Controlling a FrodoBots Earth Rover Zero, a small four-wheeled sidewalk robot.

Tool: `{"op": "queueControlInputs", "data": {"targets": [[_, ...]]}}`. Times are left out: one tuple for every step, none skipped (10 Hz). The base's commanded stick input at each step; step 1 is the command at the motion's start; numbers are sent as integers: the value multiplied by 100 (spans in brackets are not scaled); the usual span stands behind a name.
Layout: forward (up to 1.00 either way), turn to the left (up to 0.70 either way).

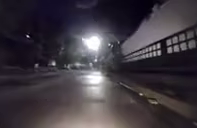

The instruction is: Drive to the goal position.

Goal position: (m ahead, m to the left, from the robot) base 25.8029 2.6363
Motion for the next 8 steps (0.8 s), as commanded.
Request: {"op": "queueControlInputs", "data": {"targets": [[70, 0], [70, 0], [70, 0], [70, 0], [70, 0], [70, 0], [70, -19], [70, -35]]}}
